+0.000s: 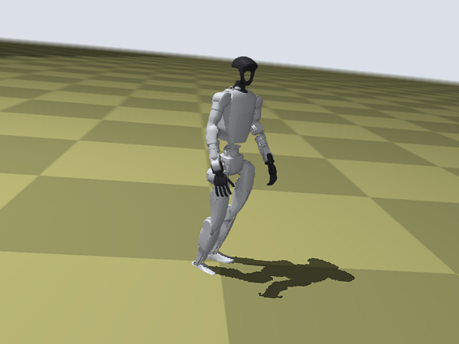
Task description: Static pose
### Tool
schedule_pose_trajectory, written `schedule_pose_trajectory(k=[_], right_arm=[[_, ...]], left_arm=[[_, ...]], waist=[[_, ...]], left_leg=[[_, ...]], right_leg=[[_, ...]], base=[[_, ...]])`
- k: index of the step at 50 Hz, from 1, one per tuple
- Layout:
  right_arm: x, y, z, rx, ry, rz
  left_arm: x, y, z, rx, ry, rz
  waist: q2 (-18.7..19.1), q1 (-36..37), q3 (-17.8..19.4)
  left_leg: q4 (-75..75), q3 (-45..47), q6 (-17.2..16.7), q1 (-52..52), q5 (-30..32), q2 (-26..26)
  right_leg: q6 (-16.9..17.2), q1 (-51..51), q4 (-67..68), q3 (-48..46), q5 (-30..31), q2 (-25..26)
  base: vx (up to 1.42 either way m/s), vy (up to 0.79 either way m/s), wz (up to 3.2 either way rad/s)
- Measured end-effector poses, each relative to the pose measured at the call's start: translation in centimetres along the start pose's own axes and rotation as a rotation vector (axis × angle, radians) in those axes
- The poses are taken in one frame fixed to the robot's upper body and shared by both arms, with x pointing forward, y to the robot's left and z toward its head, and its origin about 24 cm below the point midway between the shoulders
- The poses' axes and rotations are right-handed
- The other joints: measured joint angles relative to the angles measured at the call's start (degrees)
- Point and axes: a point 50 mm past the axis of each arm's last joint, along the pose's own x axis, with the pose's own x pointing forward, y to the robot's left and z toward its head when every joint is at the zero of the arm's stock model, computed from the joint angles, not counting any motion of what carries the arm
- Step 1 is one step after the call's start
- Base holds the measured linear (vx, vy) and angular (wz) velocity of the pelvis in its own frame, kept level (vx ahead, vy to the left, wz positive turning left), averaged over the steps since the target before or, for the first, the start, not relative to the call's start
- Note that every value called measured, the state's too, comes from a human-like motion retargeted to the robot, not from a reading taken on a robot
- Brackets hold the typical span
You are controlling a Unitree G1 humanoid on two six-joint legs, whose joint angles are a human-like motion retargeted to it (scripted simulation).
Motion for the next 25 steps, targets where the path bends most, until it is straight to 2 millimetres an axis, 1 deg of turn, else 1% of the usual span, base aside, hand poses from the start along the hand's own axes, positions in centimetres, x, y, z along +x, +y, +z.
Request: schedule_pose_trajectory(k=[15, 25], right_arm=[[0.2, -0.6, 1.2, -0.024, -0.025, -0.012], [0.3, -1.0, 2.5, -0.048, -0.06, -0.013]], left_arm=[[-0.3, -0.2, -0.6, 0.023, 0.014, 0.003], [-0.6, -0.4, -1.0, 0.023, 0.02, 0.005]], waist=[[-0.38, 0.42, -0.23], [-0.55, 0.71, -0.34]], left_leg=[[1.64, 0.33, 1.15, -0.47, -0.96, -0.43], [3.3, 0.95, 2.05, -1.18, -1.78, -0.5]], right_leg=[[0.86, -1.5, 1.93, 1.74, -0.89, -0.24], [1.51, -2.8, 3.02, 3.58, -1.17, -0.06]], base=[[0.0, 0.0, -0.06], [-0.01, 0.0, -0.24]])
